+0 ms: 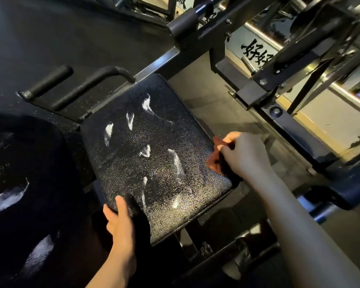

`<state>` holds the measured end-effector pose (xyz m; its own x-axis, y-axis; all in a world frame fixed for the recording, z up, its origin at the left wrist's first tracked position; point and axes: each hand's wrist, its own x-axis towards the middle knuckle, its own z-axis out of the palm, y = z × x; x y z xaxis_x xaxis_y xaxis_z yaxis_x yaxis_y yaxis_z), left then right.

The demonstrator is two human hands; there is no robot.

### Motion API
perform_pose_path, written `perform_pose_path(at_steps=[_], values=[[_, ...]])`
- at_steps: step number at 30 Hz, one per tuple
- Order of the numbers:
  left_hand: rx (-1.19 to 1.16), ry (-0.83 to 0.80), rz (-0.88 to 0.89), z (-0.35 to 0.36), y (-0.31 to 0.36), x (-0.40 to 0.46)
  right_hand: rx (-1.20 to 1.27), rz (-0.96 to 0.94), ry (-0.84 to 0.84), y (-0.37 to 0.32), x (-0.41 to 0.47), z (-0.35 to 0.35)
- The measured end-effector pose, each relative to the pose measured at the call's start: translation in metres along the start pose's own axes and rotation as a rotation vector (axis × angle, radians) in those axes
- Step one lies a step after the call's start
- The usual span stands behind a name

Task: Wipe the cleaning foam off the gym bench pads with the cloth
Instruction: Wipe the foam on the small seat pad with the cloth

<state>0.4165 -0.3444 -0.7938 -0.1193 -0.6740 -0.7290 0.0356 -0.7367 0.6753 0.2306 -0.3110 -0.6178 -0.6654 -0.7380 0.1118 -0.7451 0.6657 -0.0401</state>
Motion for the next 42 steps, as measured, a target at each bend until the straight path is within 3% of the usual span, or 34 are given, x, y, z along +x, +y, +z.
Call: perform_pose_path(at_steps=[13, 22, 28, 30, 33, 35, 37, 39, 42], values=[[0.026, 0.055, 0.008, 0.006, 0.0, 0.0, 0.066, -0.084, 0.147, -0.068, 0.09, 0.024], [0.005, -0.044, -0.021, -0.005, 0.001, -0.004, -0.042, 0.0, 0.05, -0.005, -0.012, 0.001], [-0.009, -0.058, -0.003, -0.007, 0.004, -0.007, 0.142, -0.207, 0.414, 0.04, -0.075, 0.035], [-0.025, -0.059, -0.006, -0.007, 0.004, -0.007, 0.222, -0.225, 0.44, 0.035, -0.072, 0.044], [-0.018, -0.022, -0.012, -0.004, 0.003, -0.002, 0.215, -0.376, 0.391, 0.017, -0.053, 0.05], [0.0, 0.015, -0.017, 0.0, 0.002, 0.001, -0.003, -0.492, 0.278, 0.003, -0.029, 0.049], [0.006, 0.043, -0.017, 0.003, 0.0, 0.003, -0.163, -0.434, 0.036, -0.016, 0.001, 0.043], [0.008, 0.051, -0.016, 0.005, -0.001, 0.005, -0.143, -0.346, -0.116, -0.032, 0.037, 0.041], [0.003, 0.057, -0.003, 0.005, -0.001, 0.007, -0.051, -0.277, -0.124, -0.064, 0.083, 0.045]])
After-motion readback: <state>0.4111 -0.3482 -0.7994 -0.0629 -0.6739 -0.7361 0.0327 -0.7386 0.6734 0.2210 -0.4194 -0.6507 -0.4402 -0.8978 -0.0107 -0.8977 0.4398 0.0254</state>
